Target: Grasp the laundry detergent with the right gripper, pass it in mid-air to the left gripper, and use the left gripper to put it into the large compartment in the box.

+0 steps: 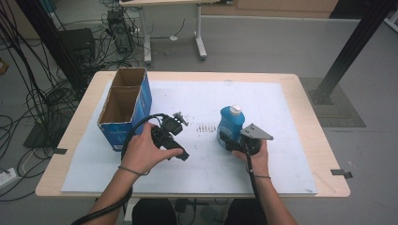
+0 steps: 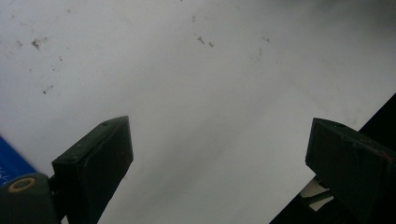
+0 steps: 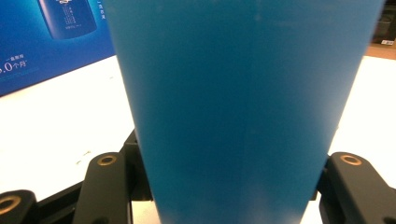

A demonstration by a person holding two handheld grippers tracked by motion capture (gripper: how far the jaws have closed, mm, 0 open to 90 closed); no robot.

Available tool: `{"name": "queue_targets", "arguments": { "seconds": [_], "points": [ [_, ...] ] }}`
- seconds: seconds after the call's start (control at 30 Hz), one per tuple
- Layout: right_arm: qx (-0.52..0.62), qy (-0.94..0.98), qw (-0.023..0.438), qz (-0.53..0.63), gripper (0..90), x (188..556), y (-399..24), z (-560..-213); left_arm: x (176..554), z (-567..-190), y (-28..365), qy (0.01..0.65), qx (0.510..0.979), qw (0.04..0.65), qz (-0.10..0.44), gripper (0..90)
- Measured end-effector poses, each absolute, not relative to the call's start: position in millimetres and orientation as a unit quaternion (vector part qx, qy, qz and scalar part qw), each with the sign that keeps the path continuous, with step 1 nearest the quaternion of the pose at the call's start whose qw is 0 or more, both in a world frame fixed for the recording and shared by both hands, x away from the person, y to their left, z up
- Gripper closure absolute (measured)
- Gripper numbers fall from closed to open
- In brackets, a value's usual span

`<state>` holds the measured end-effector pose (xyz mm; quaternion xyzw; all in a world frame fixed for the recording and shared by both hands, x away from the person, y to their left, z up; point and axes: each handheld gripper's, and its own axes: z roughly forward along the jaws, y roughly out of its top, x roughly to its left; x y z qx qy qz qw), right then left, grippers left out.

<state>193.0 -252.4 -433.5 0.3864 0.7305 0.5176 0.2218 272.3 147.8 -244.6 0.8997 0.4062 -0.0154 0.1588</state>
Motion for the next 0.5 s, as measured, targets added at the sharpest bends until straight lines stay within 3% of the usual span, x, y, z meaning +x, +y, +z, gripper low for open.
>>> {"name": "queue_targets", "arguments": {
  "seconds": [0.5],
  "points": [
    [0.383,0.731,0.225,0.517,41.4,191.8,-251.6,-434.0,271.6,-244.5,146.8,0.408,0.899,0.157,-0.014,8.0]
  ]
}}
